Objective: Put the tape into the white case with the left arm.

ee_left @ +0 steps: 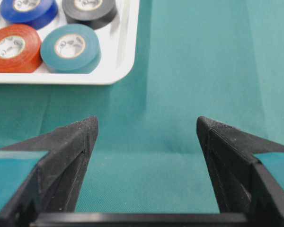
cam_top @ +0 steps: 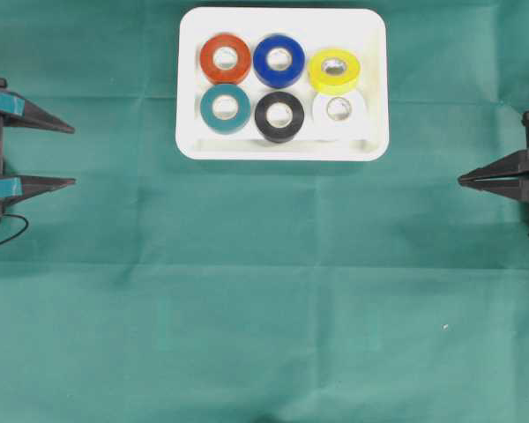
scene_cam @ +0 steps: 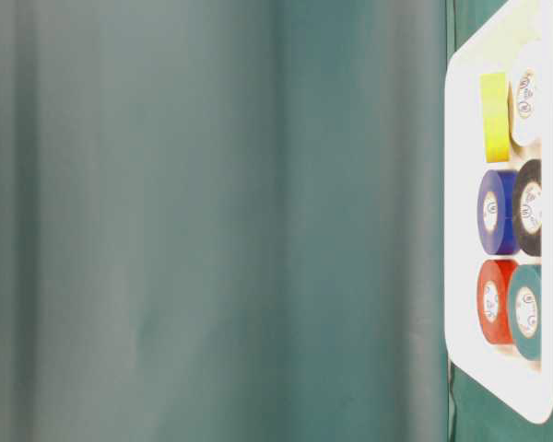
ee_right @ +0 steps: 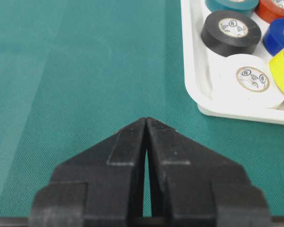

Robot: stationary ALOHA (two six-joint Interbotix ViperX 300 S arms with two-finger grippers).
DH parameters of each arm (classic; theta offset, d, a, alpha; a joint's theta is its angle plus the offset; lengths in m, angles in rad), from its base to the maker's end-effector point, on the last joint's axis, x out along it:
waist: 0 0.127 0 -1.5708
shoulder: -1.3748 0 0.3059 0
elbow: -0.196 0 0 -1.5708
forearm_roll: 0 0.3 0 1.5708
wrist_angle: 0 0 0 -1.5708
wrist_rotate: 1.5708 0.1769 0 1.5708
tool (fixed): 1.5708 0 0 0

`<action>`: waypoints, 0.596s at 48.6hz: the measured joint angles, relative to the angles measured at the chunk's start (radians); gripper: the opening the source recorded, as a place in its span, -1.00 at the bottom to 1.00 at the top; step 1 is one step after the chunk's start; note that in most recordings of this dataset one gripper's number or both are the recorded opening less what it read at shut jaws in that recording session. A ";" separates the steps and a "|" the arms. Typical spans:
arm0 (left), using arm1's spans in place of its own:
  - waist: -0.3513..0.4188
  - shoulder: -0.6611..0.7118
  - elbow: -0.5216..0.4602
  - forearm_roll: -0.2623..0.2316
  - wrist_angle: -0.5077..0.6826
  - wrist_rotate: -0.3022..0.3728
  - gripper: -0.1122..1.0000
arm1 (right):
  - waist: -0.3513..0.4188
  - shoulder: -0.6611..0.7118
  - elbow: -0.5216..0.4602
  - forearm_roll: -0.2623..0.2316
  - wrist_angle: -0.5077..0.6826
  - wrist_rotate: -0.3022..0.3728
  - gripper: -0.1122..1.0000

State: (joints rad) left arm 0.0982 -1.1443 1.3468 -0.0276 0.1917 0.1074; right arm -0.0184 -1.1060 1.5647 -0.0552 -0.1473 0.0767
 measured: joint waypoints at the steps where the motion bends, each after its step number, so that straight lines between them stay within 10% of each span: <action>1: 0.000 -0.003 0.002 0.000 0.000 0.000 0.70 | 0.000 0.000 0.000 0.000 -0.002 0.000 -0.97; 29: 0.000 -0.061 0.038 0.000 -0.009 0.000 0.70 | -0.012 0.000 0.000 0.000 -0.002 0.000 -0.97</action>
State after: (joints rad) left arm 0.0982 -1.2057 1.3852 -0.0276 0.1825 0.1074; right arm -0.0307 -1.1060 1.5647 -0.0552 -0.1488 0.0767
